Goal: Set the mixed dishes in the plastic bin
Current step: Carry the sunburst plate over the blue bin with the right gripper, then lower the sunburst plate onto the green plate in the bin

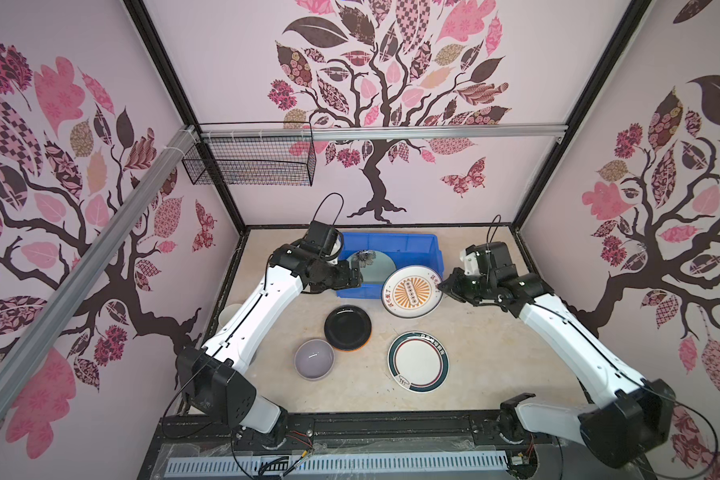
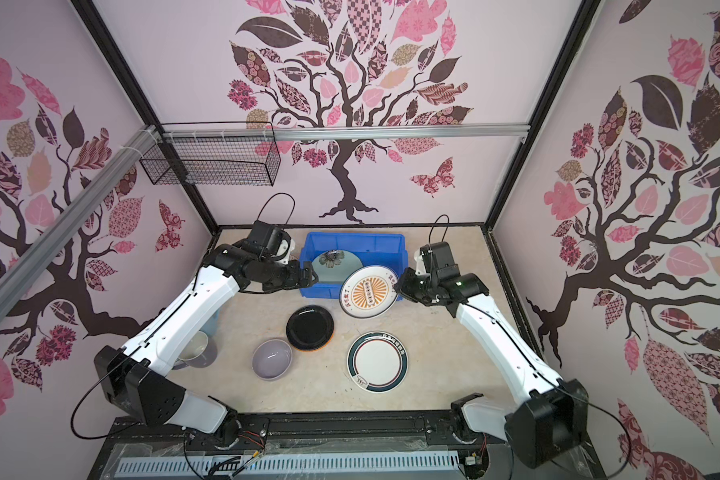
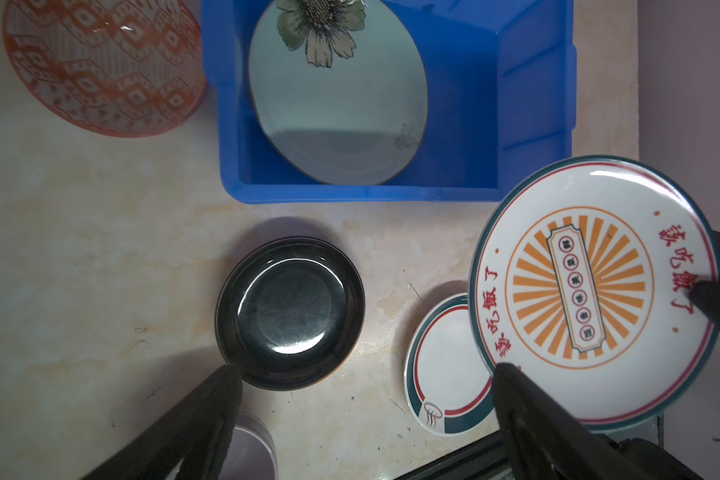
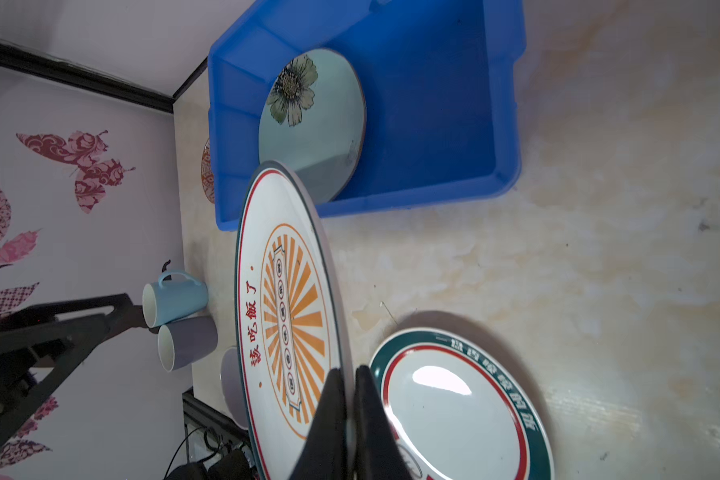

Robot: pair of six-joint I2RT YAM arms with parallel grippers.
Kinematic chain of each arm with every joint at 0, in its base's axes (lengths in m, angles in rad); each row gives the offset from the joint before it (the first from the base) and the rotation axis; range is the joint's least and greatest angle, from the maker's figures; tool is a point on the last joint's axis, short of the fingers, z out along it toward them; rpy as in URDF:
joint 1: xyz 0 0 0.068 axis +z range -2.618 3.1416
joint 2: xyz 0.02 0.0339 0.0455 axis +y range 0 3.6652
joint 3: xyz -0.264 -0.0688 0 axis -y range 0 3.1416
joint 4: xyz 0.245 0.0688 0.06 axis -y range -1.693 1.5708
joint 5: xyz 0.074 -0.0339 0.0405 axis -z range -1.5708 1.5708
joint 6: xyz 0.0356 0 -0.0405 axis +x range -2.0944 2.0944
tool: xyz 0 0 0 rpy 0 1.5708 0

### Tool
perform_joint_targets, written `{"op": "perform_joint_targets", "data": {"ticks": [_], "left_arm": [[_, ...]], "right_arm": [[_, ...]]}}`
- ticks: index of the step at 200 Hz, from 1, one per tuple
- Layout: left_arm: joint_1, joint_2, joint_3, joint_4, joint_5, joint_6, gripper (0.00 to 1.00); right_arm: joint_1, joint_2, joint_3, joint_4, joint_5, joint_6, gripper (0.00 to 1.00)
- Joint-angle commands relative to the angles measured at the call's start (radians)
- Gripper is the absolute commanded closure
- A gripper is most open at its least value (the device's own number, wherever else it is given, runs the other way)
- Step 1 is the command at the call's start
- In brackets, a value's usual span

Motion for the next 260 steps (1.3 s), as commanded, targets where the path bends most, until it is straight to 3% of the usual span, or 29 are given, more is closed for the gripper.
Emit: {"op": "perform_joint_targets", "data": {"ticks": [1, 75, 106, 175, 260], "left_arm": [[0.038, 0.007, 0.045, -0.016, 0.001, 0.067, 0.01], [0.116, 0.026, -0.001, 0.072, 0.046, 0.112, 0.02], [0.160, 0.031, -0.022, 0.082, 0.049, 0.110, 0.02], [0.189, 0.066, -0.029, 0.077, 0.051, 0.109, 0.02], [0.192, 0.093, -0.037, 0.082, 0.069, 0.111, 0.01]], "right_arm": [[-0.018, 0.163, 0.142, 0.112, -0.034, -0.035, 1.00], [-0.028, 0.807, 0.811, 0.057, -0.078, -0.056, 1.00], [-0.019, 0.988, 0.999, -0.008, -0.152, -0.041, 1.00], [0.029, 1.080, 0.957, 0.027, -0.183, -0.044, 1.00], [0.027, 1.057, 0.826, 0.077, -0.175, -0.065, 1.00]]}}
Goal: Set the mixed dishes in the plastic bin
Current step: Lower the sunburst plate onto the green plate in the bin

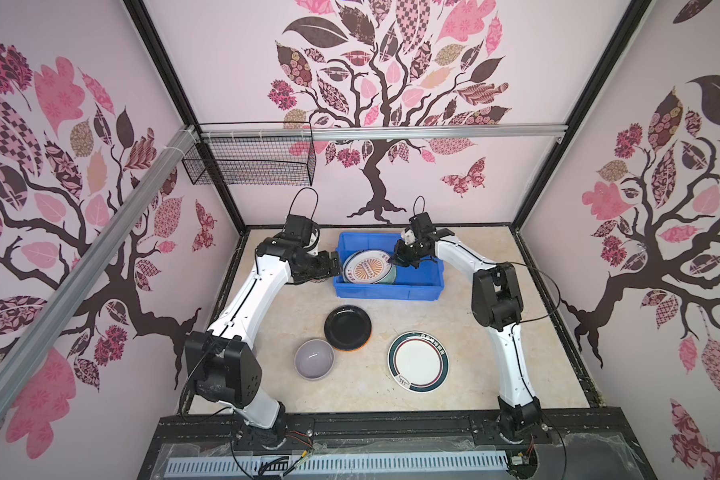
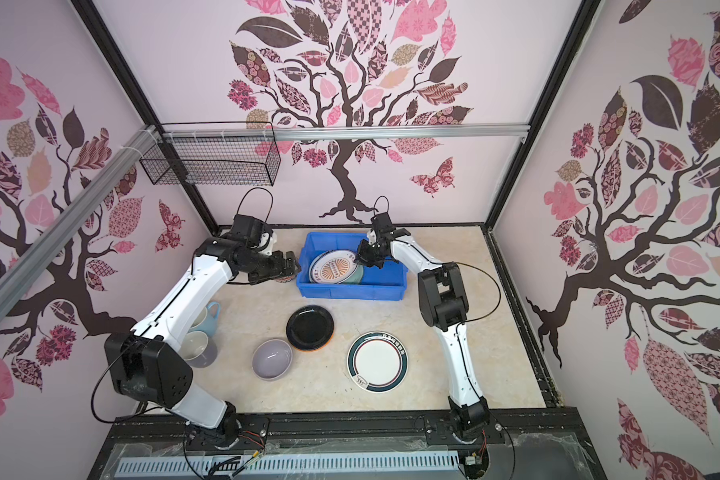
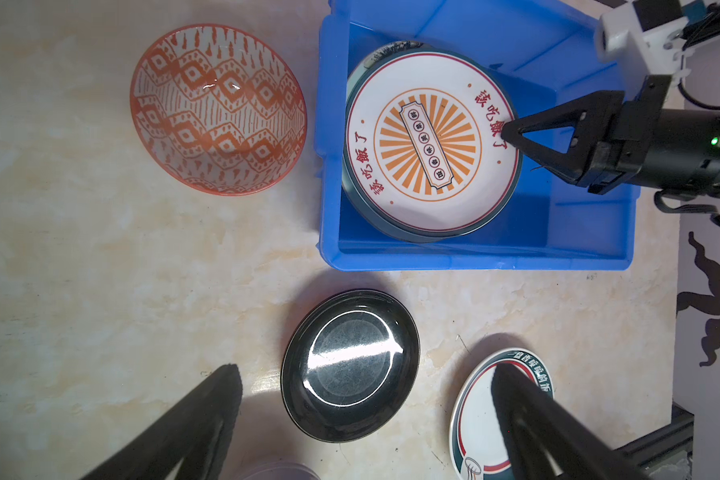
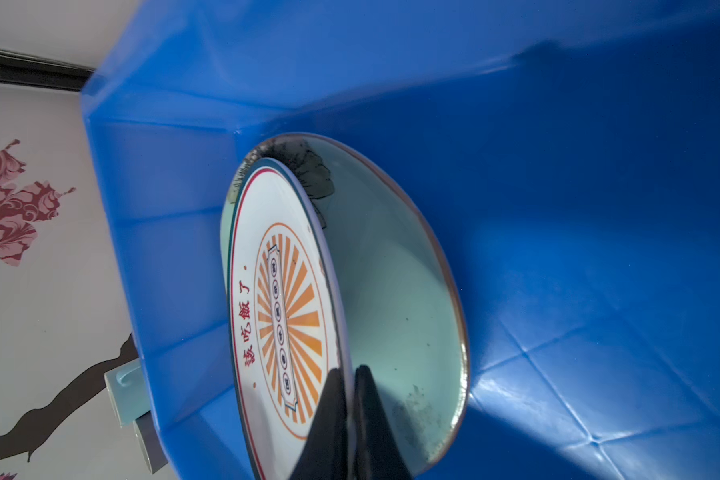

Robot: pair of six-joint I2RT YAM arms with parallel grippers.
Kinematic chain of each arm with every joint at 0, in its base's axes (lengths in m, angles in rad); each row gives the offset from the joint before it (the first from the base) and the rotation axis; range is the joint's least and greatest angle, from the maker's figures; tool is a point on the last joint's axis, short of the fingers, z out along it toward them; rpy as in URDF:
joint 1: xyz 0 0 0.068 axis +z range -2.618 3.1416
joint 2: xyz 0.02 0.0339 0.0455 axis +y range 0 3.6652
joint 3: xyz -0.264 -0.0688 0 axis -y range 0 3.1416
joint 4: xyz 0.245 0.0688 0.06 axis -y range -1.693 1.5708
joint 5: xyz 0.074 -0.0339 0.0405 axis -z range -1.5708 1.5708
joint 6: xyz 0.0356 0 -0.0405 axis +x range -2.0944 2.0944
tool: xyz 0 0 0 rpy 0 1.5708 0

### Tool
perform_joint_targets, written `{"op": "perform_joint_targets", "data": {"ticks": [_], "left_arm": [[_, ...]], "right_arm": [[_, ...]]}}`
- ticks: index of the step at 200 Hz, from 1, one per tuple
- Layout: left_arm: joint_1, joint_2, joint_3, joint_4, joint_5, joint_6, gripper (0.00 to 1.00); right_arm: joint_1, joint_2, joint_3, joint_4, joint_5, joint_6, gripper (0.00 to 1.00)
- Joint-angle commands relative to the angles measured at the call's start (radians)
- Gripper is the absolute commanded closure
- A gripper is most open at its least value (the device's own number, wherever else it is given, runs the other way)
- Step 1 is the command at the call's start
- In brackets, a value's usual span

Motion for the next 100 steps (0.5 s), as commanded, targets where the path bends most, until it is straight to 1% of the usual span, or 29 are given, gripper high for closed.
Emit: {"op": "perform_joint_targets", "data": {"ticks": [1, 44, 57, 61, 71, 75, 100], "left_arm": [[0.006, 0.008, -0.026, 0.011, 0.017, 0.010, 0.02], [0.007, 0.007, -0.039, 0.021, 0.022, 0.010, 0.02], [0.008, 0.010, -0.040, 0.022, 0.023, 0.010, 0.02], [0.007, 0.011, -0.039, 0.021, 0.024, 0.010, 0.01], [0.007, 0.017, -0.038, 0.021, 0.030, 0.009, 0.02], [0.007, 0.018, -0.037, 0.021, 0.033, 0.008, 0.02], [0.008, 0.021, -0.034, 0.025, 0.045, 0.007, 0.02]], "right_arm": [[-0.011, 0.020, 0.005, 0.033, -0.006, -0.019, 1.00], [-0.026, 0.052, 0.001, 0.026, -0.002, -0.036, 0.99], [-0.026, 0.062, 0.012, 0.011, 0.001, -0.038, 0.93], [-0.026, 0.066, 0.019, 0.005, 0.001, -0.040, 0.90], [-0.024, 0.077, 0.040, -0.019, 0.005, -0.044, 0.76], [-0.024, 0.080, 0.048, -0.029, 0.010, -0.049, 0.72], [-0.018, 0.091, 0.086, -0.071, 0.024, -0.070, 0.66]]}}
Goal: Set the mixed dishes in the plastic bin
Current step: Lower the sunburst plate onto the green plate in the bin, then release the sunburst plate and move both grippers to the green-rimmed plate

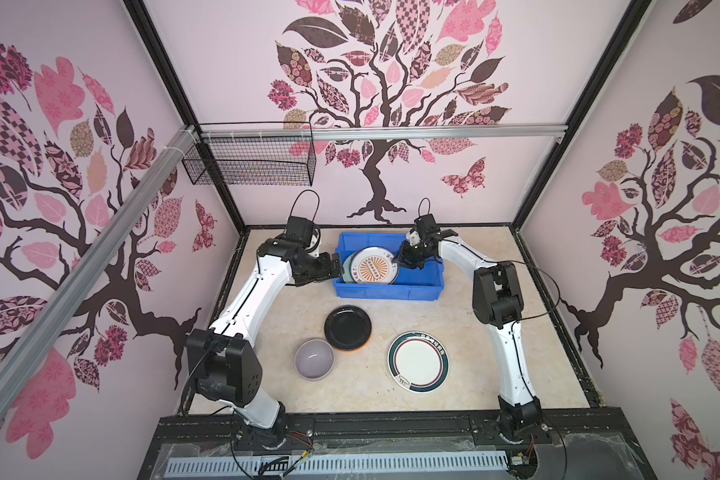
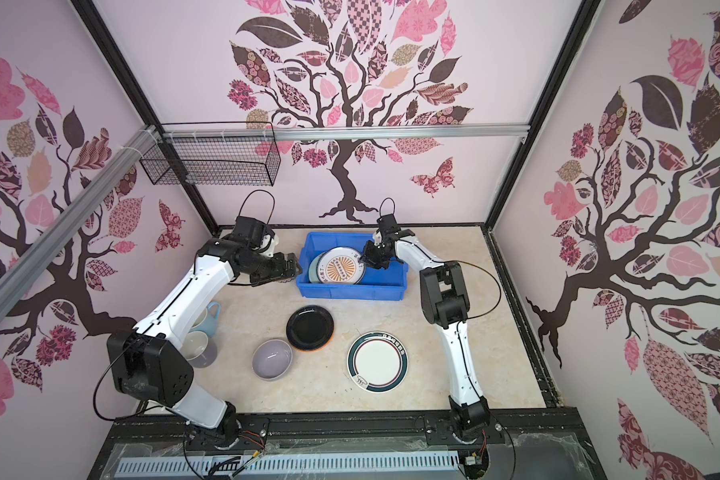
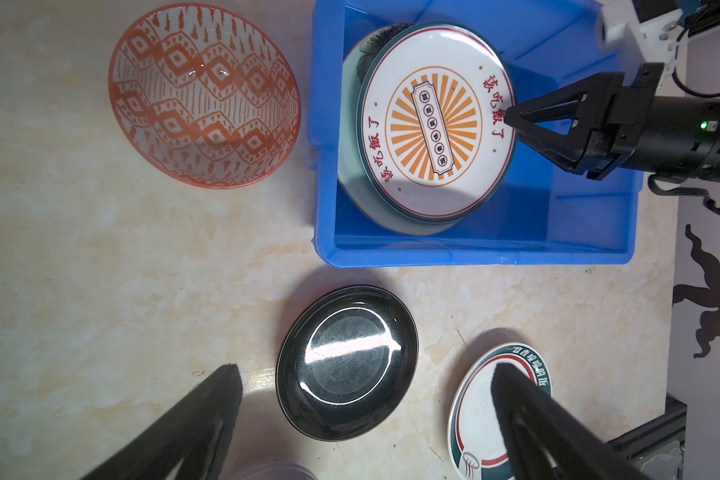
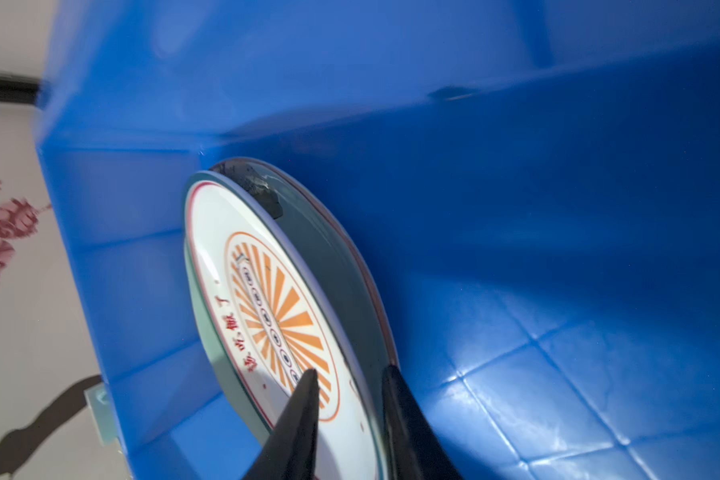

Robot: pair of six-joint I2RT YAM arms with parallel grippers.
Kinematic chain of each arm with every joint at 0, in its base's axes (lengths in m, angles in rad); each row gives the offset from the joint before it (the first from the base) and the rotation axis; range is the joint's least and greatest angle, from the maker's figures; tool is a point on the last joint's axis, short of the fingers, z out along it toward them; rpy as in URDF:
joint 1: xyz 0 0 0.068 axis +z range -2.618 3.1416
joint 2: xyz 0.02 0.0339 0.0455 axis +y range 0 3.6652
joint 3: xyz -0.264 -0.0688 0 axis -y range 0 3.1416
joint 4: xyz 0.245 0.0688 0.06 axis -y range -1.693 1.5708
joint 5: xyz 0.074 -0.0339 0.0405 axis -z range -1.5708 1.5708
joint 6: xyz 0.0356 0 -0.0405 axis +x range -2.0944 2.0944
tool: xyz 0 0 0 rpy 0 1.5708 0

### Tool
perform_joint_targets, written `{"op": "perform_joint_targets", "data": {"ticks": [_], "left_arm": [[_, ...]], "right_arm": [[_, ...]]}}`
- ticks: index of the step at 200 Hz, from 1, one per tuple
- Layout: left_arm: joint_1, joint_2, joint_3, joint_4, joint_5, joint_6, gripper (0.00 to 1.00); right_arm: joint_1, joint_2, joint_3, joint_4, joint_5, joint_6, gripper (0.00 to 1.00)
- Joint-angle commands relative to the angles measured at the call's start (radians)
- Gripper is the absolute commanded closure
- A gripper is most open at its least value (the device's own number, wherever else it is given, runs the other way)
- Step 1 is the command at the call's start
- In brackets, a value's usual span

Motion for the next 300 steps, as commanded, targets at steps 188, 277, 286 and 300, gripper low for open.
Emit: {"op": "perform_joint_targets", "data": {"ticks": [188, 277, 286, 300], "left_arm": [[-0.196, -0.131, -0.148, 0.013, 0.047, -0.018, 0.07], [-0.630, -0.238, -0.529, 0.216, -0.080, -0.313, 0.14], [-0.659, -0.229, -0.547, 0.234, -0.094, -0.327, 0.14], [-0.687, -0.215, -0.566, 0.255, -0.120, -0.347, 0.15]], "right_arm": [[-0.014, -0.696, -0.581, -0.056, 0.149, -0.122, 0.57], [0.005, -1.238, -1.394, 0.078, 0.127, 0.087, 0.60], [0.005, -1.272, -1.426, 0.078, 0.144, 0.101, 0.60], [0.005, -1.309, -1.471, 0.090, 0.151, 0.116, 0.59]]}}
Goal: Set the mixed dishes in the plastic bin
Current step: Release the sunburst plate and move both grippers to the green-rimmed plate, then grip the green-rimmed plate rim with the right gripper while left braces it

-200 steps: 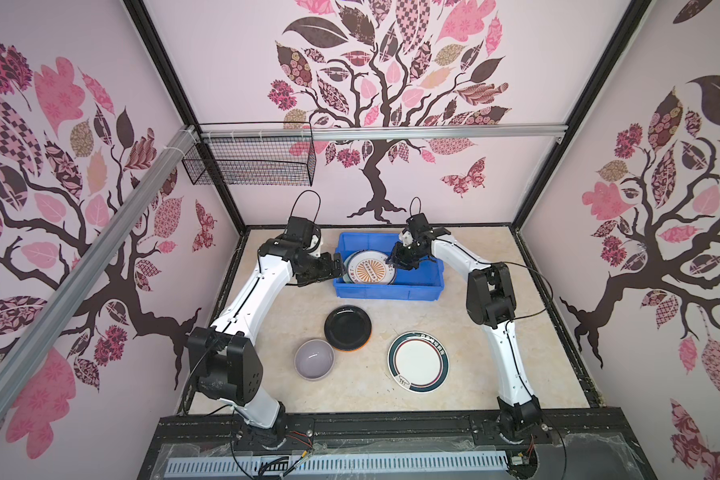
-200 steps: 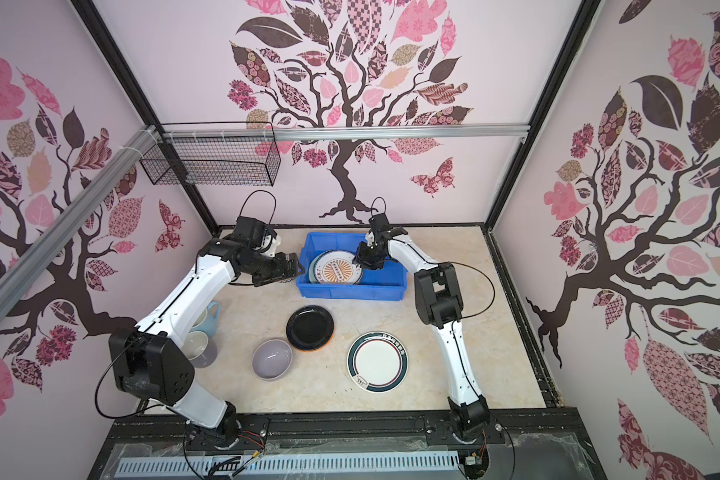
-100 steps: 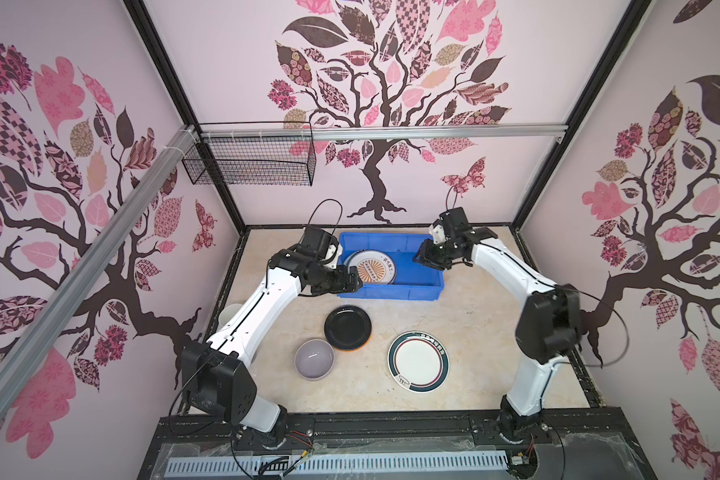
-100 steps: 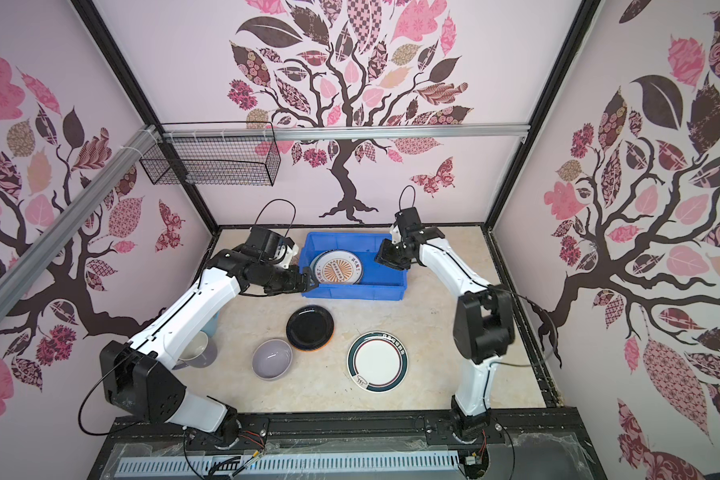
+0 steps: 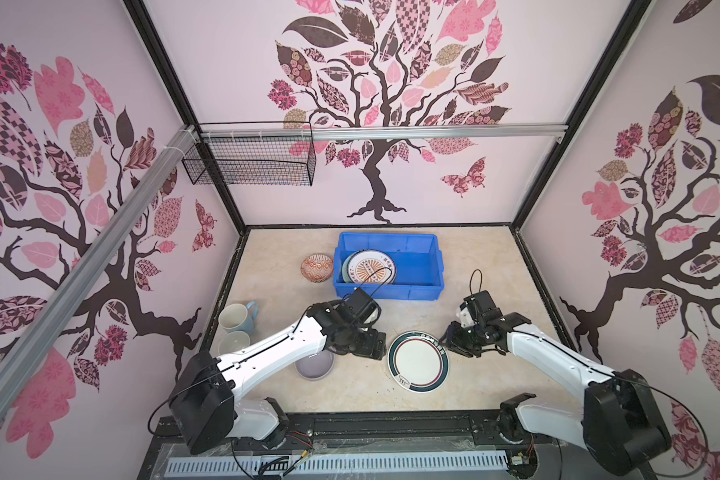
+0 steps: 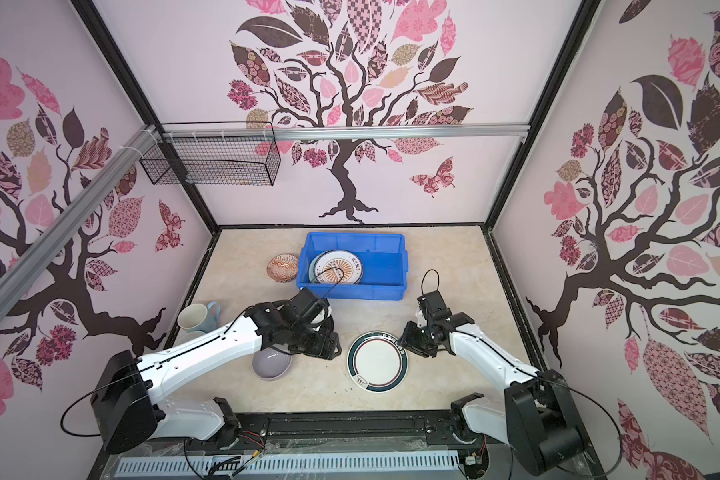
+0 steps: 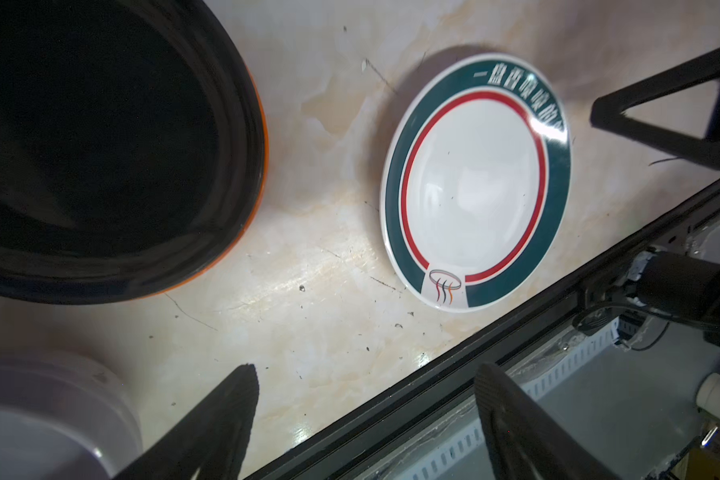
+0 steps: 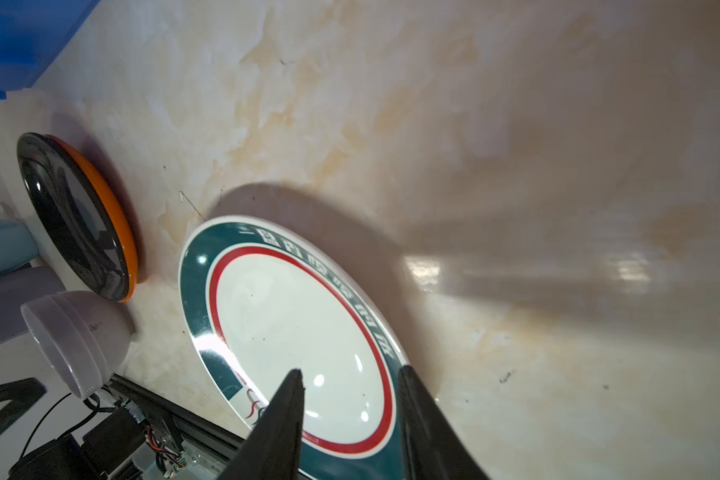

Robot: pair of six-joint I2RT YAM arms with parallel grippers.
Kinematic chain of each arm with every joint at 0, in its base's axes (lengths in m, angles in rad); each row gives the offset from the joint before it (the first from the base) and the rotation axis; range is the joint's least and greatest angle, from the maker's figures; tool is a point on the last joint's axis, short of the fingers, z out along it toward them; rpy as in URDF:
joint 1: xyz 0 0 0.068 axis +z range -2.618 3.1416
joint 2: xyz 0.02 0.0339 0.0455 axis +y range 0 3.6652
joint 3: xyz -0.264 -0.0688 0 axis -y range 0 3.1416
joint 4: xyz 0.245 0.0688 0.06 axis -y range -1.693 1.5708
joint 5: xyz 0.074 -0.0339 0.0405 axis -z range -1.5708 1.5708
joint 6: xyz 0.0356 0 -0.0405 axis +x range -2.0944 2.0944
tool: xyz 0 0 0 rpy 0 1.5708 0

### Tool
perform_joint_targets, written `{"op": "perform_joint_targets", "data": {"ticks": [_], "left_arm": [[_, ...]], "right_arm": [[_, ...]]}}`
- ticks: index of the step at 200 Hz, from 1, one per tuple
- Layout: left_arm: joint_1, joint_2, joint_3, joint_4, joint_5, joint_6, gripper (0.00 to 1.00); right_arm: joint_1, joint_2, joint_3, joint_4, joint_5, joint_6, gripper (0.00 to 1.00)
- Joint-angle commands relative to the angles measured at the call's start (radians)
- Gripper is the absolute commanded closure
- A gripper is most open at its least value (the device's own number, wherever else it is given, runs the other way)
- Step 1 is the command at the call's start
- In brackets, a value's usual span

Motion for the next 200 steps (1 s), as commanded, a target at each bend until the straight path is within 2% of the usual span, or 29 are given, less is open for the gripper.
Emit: {"op": "perform_joint_targets", "data": {"ticks": [1, 64, 124, 200], "left_arm": [[-0.042, 0.010, -0.049, 0.095, -0.065, -0.083, 0.15], [-0.075, 0.119, -0.083, 0.212, -0.058, -0.114, 0.20], [-0.081, 0.245, -0.044, 0.259, -0.029, -0.096, 0.23], [-0.081, 0.363, 0.058, 0.254, 0.018, -0.032, 0.27]], "right_arm": [[0.005, -0.081, -0.043, 0.040, 0.026, 0.052, 0.58], [0.006, -0.069, -0.106, 0.035, 0.022, 0.062, 0.59], [0.006, -0.004, -0.126, 0.082, -0.015, 0.047, 0.65], [0.006, 0.065, -0.164, 0.150, -0.037, 0.052, 0.68]]}}
